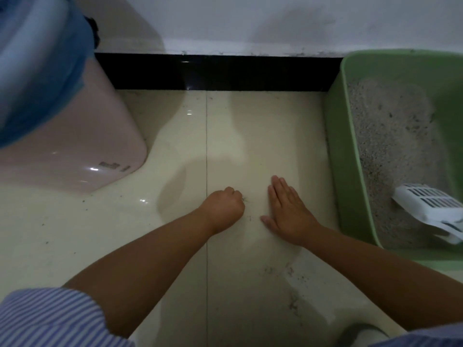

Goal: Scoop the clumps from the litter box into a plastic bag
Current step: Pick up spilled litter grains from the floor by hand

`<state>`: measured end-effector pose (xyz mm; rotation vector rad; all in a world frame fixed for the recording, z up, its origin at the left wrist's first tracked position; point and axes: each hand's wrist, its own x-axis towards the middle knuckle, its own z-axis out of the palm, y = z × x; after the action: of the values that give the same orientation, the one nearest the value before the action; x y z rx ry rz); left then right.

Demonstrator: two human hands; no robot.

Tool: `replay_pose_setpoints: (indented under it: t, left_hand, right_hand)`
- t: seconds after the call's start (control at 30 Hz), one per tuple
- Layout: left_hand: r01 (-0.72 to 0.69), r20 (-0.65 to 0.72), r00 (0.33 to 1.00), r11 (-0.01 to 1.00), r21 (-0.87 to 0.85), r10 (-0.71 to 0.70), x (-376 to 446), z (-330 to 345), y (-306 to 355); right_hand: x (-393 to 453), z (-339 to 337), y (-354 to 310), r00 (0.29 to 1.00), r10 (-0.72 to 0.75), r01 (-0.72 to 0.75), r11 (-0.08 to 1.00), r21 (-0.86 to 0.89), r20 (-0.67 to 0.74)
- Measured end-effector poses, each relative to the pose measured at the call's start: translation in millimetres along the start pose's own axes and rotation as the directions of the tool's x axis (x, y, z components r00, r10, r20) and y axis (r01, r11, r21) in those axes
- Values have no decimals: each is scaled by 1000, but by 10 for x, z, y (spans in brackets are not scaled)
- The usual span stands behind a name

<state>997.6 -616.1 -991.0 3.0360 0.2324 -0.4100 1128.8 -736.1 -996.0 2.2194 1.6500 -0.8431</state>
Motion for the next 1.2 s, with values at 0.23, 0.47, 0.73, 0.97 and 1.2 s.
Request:
replay_pose_setpoints:
  t: [0.23, 0.47, 0.73, 0.97, 1.2]
  left_hand:
    - [-58, 60, 997, 996, 73, 53, 80, -10, -8]
    - [287, 287, 933, 930, -227, -218, 166, -125, -33]
    - [271, 523, 753, -537, -799, -398, -223, -46, -249]
    - [181, 684, 693, -864, -470, -227, -607, 15, -500]
    - [264, 775, 581, -843, -469, -249, -631, 87, -319]
  right_hand:
    - [-23, -39, -22, 1000, 14, -14, 1000, -9, 14]
    - [-35, -118, -72, 998, 52, -54, 997, 62, 30]
    - [40, -225, -168, 989, 36, -5, 977, 212, -141]
    - [273, -209, -453, 974, -169, 193, 968, 159, -152]
    - [422, -70, -552, 886, -377, 373, 925, -71, -268]
